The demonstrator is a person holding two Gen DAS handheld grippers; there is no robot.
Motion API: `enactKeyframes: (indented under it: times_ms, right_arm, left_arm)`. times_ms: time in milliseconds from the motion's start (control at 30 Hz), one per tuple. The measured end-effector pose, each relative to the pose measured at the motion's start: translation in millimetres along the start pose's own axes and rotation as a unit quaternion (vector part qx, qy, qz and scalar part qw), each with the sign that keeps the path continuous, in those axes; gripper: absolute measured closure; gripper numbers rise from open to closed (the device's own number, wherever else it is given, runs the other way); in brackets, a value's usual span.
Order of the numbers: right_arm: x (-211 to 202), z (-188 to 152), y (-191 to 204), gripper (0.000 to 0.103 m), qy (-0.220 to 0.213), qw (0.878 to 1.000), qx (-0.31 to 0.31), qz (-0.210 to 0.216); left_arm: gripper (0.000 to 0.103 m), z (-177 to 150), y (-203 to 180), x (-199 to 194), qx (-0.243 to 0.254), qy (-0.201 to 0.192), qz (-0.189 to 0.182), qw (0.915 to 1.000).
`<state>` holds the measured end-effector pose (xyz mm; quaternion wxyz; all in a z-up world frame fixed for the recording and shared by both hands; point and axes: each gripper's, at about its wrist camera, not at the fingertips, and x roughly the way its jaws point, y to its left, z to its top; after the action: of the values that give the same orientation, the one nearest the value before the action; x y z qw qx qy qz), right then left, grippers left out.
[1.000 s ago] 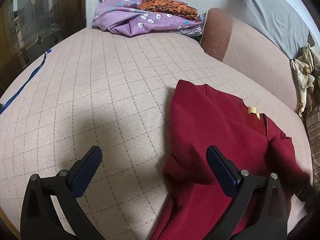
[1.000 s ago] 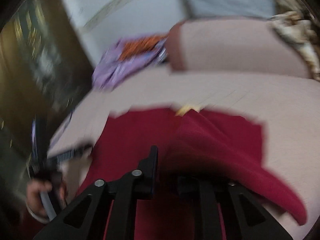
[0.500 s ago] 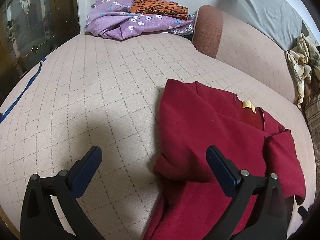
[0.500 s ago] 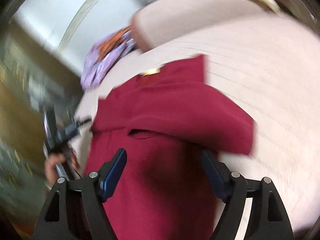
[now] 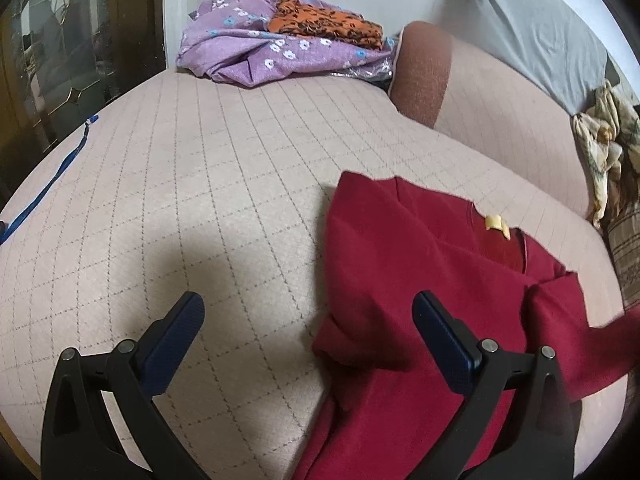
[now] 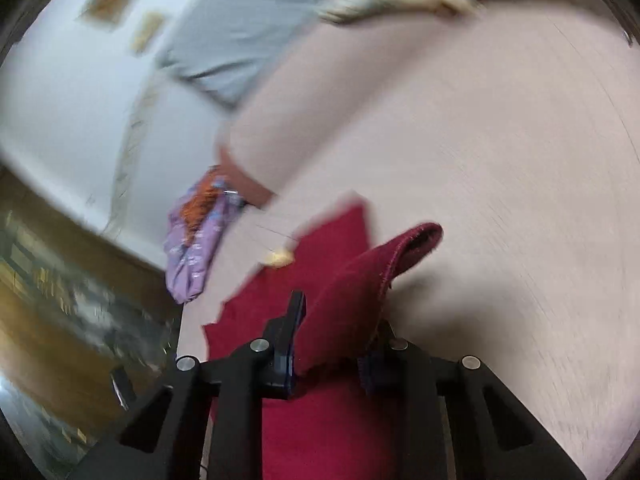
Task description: Fold small clothes
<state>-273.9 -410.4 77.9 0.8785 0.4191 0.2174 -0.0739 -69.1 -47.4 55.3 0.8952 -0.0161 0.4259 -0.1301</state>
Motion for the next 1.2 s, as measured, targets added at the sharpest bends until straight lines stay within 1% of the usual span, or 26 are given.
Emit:
enactKeyframes:
  times_ms: [33, 67, 133, 167, 200, 233, 267, 300, 333, 367, 400, 433, 467, 500, 533, 567, 633, 667, 767, 800, 867, 900, 1000, 1067, 1133, 1200]
  right_arm:
    - [3, 5, 18, 0.08, 0.0, 1.0, -0.02, 0.018]
    - [14, 10, 45, 0.08, 0.005, 0.998, -0.044, 0.048]
    - [36, 6, 80, 0.08, 0.021, 0.994, -0.071, 0.083]
    - [57, 0, 103, 0.08, 0.044, 0.989, -0.088, 0.11]
    - [74, -8, 117, 0.076, 0.064, 0.985, -0.1, 0.123]
    - [92, -17, 130, 0.075, 0.083, 0.982, -0.111, 0.126]
    - [111, -28, 140, 0.071, 0.109, 0.979, -0.122, 0.125]
    - [134, -40, 147, 0.055, 0.156, 0.971, -0.126, 0.13]
    - [146, -47, 148, 0.046, 0.189, 0.965, -0.12, 0.133]
    - [155, -52, 146, 0.046, 0.214, 0.961, -0.107, 0.138]
    - [153, -53, 141, 0.046, 0.214, 0.961, -0.099, 0.142]
    - [147, -52, 135, 0.045, 0.202, 0.965, -0.1, 0.137]
    - [137, -49, 125, 0.042, 0.187, 0.969, -0.105, 0.123]
    - [126, -44, 115, 0.035, 0.172, 0.973, -0.111, 0.106]
    - [115, -40, 105, 0.032, 0.157, 0.977, -0.117, 0.086]
    - [102, -34, 90, 0.031, 0.144, 0.98, -0.123, 0.054]
    - [87, -24, 67, 0.03, 0.132, 0.983, -0.131, -0.005]
    - [80, -19, 51, 0.03, 0.128, 0.981, -0.14, -0.047]
    - [65, -6, 16, 0.03, 0.123, 0.977, -0.134, -0.114]
    - [63, -4, 10, 0.03, 0.126, 0.977, -0.124, -0.118]
    - [52, 0, -4, 0.03, 0.127, 0.982, -0.094, -0.105]
    - [46, 1, -10, 0.03, 0.124, 0.984, -0.081, -0.096]
    - [42, 4, -22, 0.03, 0.123, 0.986, -0.069, -0.088]
    - [43, 4, -23, 0.03, 0.122, 0.987, -0.063, -0.079]
    - [44, 4, -22, 0.03, 0.124, 0.988, -0.056, -0.067]
    - [46, 2, -23, 0.03, 0.126, 0.989, -0.047, -0.056]
  left_arm:
    - [0.0, 1, 1, -1, -0.003, -0.003, -0.002, 1.0]
    - [0.0, 2, 3, -2, -0.006, -0.004, -0.006, 1.0]
    - [0.0, 4, 9, -3, -0.018, -0.009, -0.019, 0.9996]
    - [0.0, 6, 11, -3, -0.023, -0.012, -0.031, 0.9992]
    - [0.0, 8, 15, -4, -0.032, -0.016, -0.049, 0.9982]
    - [0.0, 9, 18, -5, -0.039, -0.02, -0.062, 0.9971]
    - [0.0, 12, 23, -6, -0.048, -0.024, -0.074, 0.9958]
    - [0.0, 14, 28, -6, -0.057, -0.027, -0.081, 0.9947]
    - [0.0, 15, 33, -6, -0.066, -0.029, -0.085, 0.9938]
    - [0.0, 16, 37, -6, -0.075, -0.03, -0.088, 0.9929]
    - [0.0, 16, 43, -5, -0.087, -0.028, -0.094, 0.9914]
    - [0.0, 16, 46, -4, -0.097, -0.025, -0.1, 0.99]
    - [0.0, 17, 49, -2, -0.107, -0.021, -0.108, 0.9882]
    - [0.0, 17, 50, 0, -0.114, -0.017, -0.113, 0.9869]
    - [0.0, 18, 50, 2, -0.117, -0.015, -0.114, 0.9865]
    - [0.0, 18, 48, 2, -0.115, -0.014, -0.113, 0.9868]
    - [0.0, 17, 41, 2, -0.101, -0.015, -0.108, 0.9889]
    - [0.0, 17, 36, 2, -0.092, -0.017, -0.104, 0.9902]
    - [0.0, 20, 17, 4, -0.061, -0.019, -0.112, 0.9917]
    - [0.0, 23, 7, 7, -0.044, -0.012, -0.109, 0.993]
    - [0.0, 25, -10, 15, -0.007, 0.01, -0.097, 0.9952]
    - [0.0, 24, -20, 18, 0.013, 0.019, -0.096, 0.9951]
    - [0.007, 16, -44, 30, 0.054, 0.046, -0.1, 0.9924]
    - [0.009, 9, -58, 36, 0.081, 0.058, -0.087, 0.9912]
    - [0.019, 5, -67, 39, 0.102, 0.062, -0.07, 0.9904]
    - [0.026, 3, -71, 45, 0.109, 0.07, -0.066, 0.9893]
